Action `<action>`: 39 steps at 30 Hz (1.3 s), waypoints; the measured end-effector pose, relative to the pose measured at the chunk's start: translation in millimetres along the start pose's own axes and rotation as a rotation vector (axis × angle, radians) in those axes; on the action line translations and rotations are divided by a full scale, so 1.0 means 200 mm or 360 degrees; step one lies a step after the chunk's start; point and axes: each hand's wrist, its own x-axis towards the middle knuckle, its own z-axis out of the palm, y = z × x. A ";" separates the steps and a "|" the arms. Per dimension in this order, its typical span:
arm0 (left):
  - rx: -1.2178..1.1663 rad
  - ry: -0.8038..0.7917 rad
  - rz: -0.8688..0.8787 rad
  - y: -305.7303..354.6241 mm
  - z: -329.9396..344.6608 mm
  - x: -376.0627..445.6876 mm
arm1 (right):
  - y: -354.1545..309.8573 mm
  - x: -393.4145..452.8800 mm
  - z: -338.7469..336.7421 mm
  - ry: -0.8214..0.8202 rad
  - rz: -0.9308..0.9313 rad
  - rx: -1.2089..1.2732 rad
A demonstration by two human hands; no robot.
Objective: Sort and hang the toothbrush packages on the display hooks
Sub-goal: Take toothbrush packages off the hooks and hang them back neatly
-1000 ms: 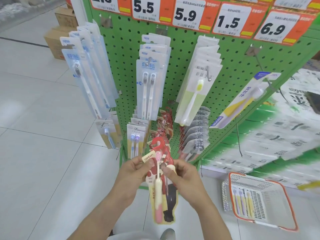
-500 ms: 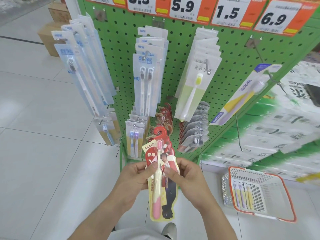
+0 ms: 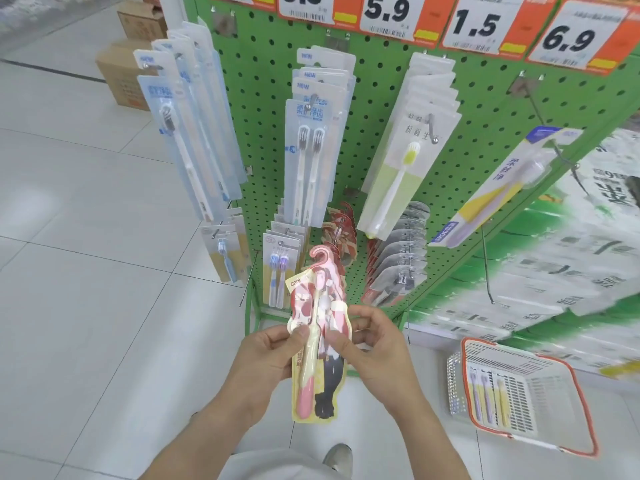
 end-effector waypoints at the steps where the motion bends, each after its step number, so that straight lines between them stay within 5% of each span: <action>1: -0.0020 0.0055 0.0009 -0.01 0.00 0.00 | 0.00 0.00 0.01 0.0029 -0.0025 -0.0084; 5: -0.0115 0.0075 0.0036 -0.02 0.01 -0.01 | -0.02 -0.02 0.06 0.0117 -0.0198 -0.0304; 13: -0.0027 -0.0328 -0.0097 -0.06 0.04 -0.05 | -0.02 -0.03 0.05 0.0464 -0.0094 0.0187; 22: 0.0007 -0.0270 0.0002 -0.08 0.03 -0.03 | -0.02 -0.04 -0.05 0.0208 -0.0016 0.0121; 29: 0.0028 -0.0267 -0.0039 -0.10 0.02 -0.03 | 0.02 -0.05 -0.05 0.0282 0.0078 0.0108; 33: 0.0221 -0.0232 0.0108 -0.10 0.03 -0.04 | 0.03 -0.06 -0.03 0.0490 -0.0213 -0.0464; 39: 0.0856 -0.0230 0.0537 -0.11 0.07 -0.08 | -0.04 -0.10 0.05 0.0124 -0.0177 -0.0360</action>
